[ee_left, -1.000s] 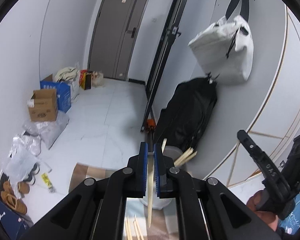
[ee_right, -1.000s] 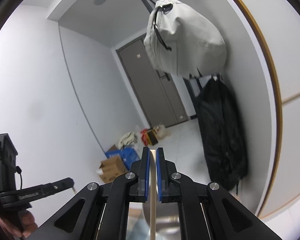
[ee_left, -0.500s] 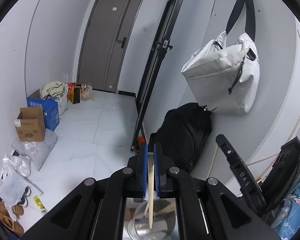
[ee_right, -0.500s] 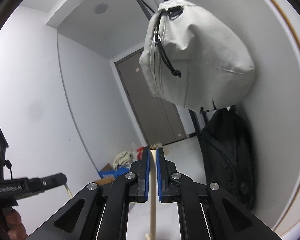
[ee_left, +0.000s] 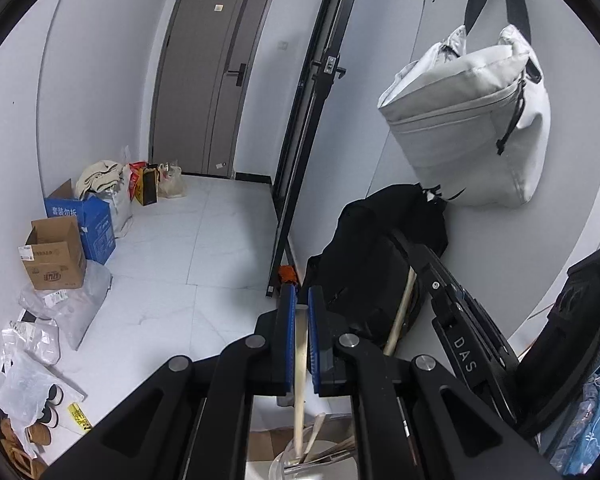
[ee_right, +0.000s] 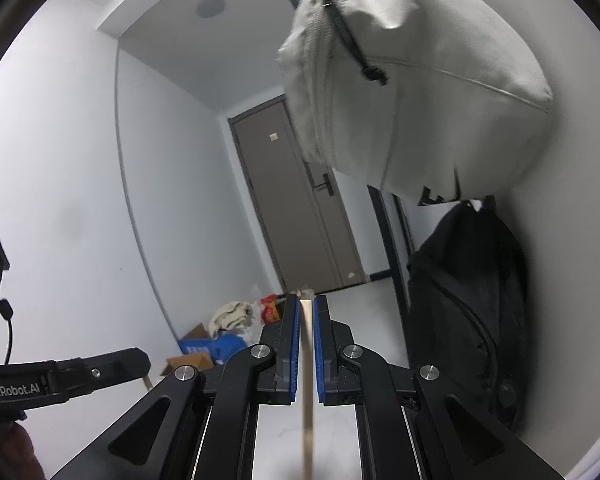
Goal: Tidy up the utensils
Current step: 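Carry both chopsticks up over the white holder, then lower both chopsticks into the holder and open both grippers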
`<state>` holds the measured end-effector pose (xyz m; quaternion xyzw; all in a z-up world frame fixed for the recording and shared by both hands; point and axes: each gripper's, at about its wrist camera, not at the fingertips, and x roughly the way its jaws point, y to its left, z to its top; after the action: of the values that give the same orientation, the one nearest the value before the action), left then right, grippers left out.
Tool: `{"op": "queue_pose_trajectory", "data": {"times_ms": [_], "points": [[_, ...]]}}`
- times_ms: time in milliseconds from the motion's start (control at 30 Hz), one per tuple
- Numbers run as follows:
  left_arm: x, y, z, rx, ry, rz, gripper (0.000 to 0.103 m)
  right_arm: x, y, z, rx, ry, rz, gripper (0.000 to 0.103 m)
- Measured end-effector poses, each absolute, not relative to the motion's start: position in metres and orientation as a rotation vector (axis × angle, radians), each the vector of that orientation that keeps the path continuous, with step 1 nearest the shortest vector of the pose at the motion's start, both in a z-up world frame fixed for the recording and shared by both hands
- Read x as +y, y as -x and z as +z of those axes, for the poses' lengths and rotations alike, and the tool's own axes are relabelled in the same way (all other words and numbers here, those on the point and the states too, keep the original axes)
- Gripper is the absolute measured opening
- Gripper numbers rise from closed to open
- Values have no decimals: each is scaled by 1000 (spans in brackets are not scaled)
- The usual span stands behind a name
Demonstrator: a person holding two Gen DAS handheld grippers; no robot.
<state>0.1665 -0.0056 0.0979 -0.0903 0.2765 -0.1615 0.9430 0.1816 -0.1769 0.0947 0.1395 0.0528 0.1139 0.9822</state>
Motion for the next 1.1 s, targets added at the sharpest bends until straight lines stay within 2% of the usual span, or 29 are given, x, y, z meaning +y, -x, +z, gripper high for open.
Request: {"op": "queue_pose_trajectory", "data": {"times_ms": [633,900,967,1000,1067,1100], "points": [[-16,-171,79,619,170,-410,2,-191,-160,65,178,-301,273,5],[-25,-166,64,750,176,-527,3,-213,-131,56,246,-312,280,9],[-25,-164,59,801,182,-547,3,-218,-126,54,263,-316,282,13],[-25,-163,58,813,185,-551,8,-221,-121,53,272,-319,284,19],[-23,-156,59,826,174,-535,28,-226,-112,50,278,-322,280,33],[-21,-150,63,812,173,-529,41,-228,-107,50,283,-323,280,42]]}}
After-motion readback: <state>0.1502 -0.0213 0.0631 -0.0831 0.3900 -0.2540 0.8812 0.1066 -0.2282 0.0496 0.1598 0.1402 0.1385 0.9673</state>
